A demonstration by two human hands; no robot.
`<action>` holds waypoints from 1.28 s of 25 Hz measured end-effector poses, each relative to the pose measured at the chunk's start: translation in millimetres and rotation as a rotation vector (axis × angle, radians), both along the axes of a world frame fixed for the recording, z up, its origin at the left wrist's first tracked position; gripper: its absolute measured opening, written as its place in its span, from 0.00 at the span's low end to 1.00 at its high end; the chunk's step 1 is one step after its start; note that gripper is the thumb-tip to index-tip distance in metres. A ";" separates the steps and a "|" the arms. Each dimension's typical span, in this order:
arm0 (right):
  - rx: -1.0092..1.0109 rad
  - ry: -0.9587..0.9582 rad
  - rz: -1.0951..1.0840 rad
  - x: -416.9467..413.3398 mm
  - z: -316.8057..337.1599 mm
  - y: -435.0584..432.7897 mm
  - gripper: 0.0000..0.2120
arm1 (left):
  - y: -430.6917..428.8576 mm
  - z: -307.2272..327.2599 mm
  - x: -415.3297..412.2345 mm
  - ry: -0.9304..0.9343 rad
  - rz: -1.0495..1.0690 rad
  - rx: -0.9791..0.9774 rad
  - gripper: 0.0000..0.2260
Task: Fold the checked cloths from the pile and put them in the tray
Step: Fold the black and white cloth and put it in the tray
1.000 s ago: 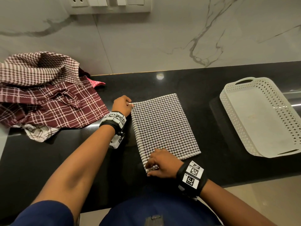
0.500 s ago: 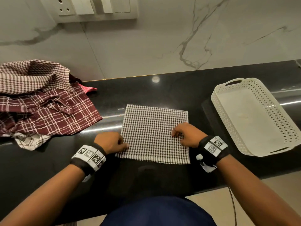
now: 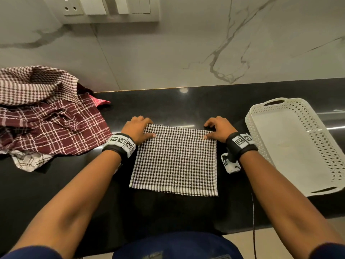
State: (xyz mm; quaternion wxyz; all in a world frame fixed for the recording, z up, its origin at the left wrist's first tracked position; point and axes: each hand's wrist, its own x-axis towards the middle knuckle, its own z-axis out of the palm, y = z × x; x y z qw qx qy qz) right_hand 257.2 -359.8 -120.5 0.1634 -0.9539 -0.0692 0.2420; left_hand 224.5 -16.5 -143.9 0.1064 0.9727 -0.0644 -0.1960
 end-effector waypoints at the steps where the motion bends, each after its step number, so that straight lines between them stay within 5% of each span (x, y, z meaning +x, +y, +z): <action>1: -0.016 -0.015 -0.020 4.2 3.3 -5.9 0.23 | 8.7 0.8 0.1 0.038 0.053 -0.003 0.23; 4: -0.029 -0.216 0.028 -4.7 7.6 11.3 0.21 | 22.2 7.2 -9.8 0.026 0.223 -0.012 0.22; 7: 0.171 -0.233 0.260 -51.0 -4.6 80.5 0.30 | -19.7 6.3 -27.4 -0.327 -0.004 -0.233 0.26; 11: -0.013 -0.004 0.323 -83.8 -34.6 128.2 0.47 | -61.6 -20.4 -50.6 0.029 -0.187 -0.028 0.34; 16: -0.130 0.014 0.113 -99.2 -41.5 55.6 0.61 | -17.9 -35.5 -80.5 0.077 -0.071 0.089 0.46; 19: -0.147 -0.063 0.140 -111.0 -33.8 42.3 0.61 | -22.7 -32.3 -103.0 0.024 -0.055 0.084 0.47; 23: -0.089 -0.040 0.374 -175.5 -49.0 71.1 0.55 | -37.9 -39.2 -161.5 -0.012 -0.347 0.078 0.44; 32: -0.162 0.023 0.327 -219.6 -40.7 -9.4 0.48 | -21.3 -29.2 -205.3 0.097 -0.236 0.044 0.49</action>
